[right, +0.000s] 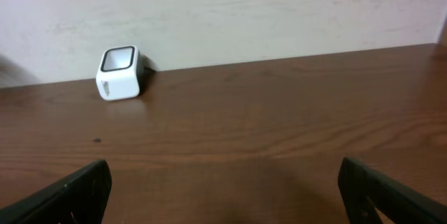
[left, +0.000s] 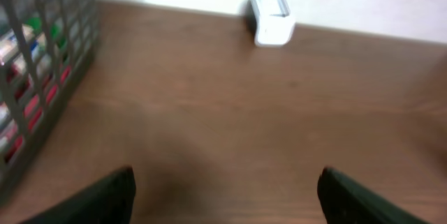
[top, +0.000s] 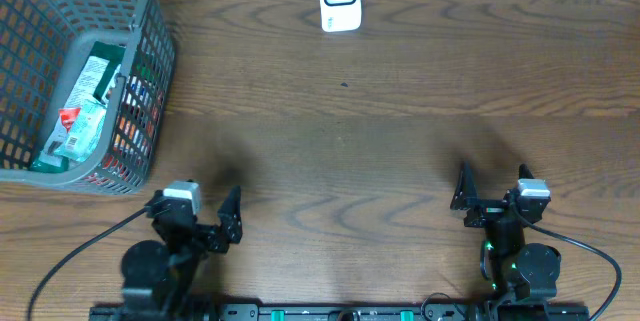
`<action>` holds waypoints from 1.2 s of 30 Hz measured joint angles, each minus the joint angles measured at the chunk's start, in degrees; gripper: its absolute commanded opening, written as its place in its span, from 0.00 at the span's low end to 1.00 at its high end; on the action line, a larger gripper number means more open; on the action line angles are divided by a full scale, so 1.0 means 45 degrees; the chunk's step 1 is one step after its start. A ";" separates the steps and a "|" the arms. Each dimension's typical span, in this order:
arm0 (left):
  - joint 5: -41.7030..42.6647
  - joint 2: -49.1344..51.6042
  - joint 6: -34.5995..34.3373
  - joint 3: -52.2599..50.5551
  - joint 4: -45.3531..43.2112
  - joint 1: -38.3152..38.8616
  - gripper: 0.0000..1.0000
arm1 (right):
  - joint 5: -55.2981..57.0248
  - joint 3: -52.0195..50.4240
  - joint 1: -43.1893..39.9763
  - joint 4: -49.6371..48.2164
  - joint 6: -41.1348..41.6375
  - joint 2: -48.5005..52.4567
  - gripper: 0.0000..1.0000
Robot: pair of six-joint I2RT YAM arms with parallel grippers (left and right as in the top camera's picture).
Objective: Scan the item barcode
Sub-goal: 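Reach the left gripper into the basket and grasp the green-lidded jar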
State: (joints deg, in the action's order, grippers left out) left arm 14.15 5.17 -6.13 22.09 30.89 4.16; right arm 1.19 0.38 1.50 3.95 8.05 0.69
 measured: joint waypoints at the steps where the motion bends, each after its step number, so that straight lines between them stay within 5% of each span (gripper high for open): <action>1: 0.0155 0.0359 -0.0019 0.0889 0.0457 0.0000 0.84 | 0.0010 0.0000 0.0000 -0.0005 0.0000 0.0000 0.99; 5: 0.0617 0.2608 -0.0155 0.5076 0.3589 0.0000 0.84 | 0.0024 0.0000 0.0000 -0.0010 0.0000 -0.0005 0.99; 6: 0.0699 0.3395 -0.0170 0.6207 0.4231 0.0000 1.00 | 0.0024 0.0000 0.0000 0.0010 0.0005 0.0000 0.99; 12: 0.0748 0.8908 0.0704 1.3784 1.0049 0.0000 0.98 | 0.0024 0.0000 0.0000 -0.0044 0.0000 0.0010 0.99; 15: 0.0680 1.1842 0.1341 1.7724 1.1443 0.0000 0.98 | 0.0024 -0.0005 0.0000 -0.0019 0.0000 0.0000 0.99; 24: -0.1457 1.5722 0.1972 2.1721 0.9636 -0.0670 1.00 | 0.0024 -0.0005 0.0000 -0.0005 0.0000 0.0000 0.99; 36: -0.2390 2.1561 0.2584 2.4130 0.9267 -0.6368 0.98 | 0.0024 -0.0005 0.0000 0.0000 0.0000 0.0000 0.99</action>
State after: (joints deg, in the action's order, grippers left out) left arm 3.40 102.19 5.50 130.67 72.60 -24.49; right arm 1.30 0.36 1.50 3.95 8.05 0.69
